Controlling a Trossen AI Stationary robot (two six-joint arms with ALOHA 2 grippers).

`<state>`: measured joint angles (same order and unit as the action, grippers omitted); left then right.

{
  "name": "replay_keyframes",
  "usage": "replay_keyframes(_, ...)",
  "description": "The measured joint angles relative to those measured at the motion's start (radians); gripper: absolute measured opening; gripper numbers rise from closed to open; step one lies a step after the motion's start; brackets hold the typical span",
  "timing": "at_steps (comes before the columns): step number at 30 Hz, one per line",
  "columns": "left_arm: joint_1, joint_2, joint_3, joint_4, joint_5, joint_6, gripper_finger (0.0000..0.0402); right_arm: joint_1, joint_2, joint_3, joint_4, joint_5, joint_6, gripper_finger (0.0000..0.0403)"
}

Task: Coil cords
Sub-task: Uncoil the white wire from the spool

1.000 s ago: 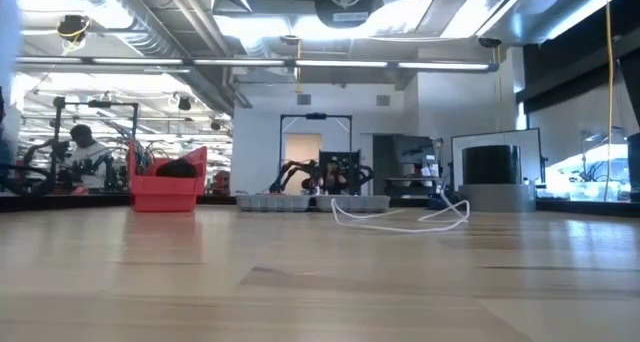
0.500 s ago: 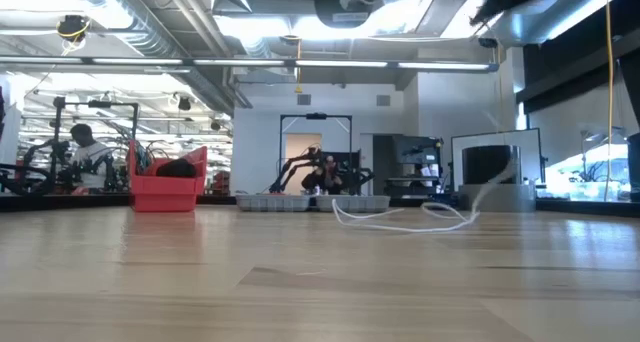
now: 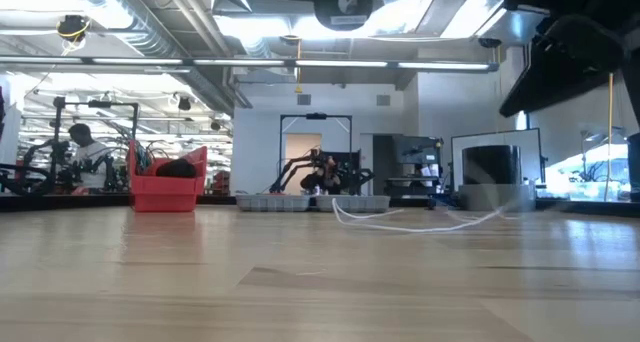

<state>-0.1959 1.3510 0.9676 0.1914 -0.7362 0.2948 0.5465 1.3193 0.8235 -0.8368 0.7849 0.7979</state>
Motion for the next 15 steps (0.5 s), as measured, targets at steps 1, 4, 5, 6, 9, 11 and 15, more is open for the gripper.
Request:
replay_keyframes(1,0.0,0.0,0.0,0.001,0.0,-0.003,0.0005,0.0,0.0,0.009,0.009,-0.006,-0.032,0.0098)
replay_keyframes(4,0.0,0.0,0.0,0.005,0.0,-0.004,0.0005,0.003,-0.002,0.06,0.034,-0.003,-0.104,0.0135)
replay_keyframes(5,0.0,0.0,0.0,0.007,0.0,-0.004,0.0005,0.003,-0.002,0.078,0.073,0.015,-0.127,0.0145)
replay_keyframes(6,0.0,0.0,0.0,0.009,0.0,-0.005,0.0005,0.003,-0.002,0.088,0.134,0.04,-0.158,0.0153)
replay_keyframes(9,0.0,0.0,0.0,0.017,0.0,-0.021,0.0005,-0.007,0.004,0.078,0.411,0.118,-0.325,0.017)
replay_keyframes(11,0.0,0.0,0.0,0.019,0.0,-0.029,0.0005,-0.029,0.029,0.061,0.583,0.135,-0.455,0.0174)
replay_keyframes(15,0.0,0.0,0.0,0.026,0.0,-0.046,0.0005,-0.113,0.107,0.015,0.846,0.131,-0.605,0.017)
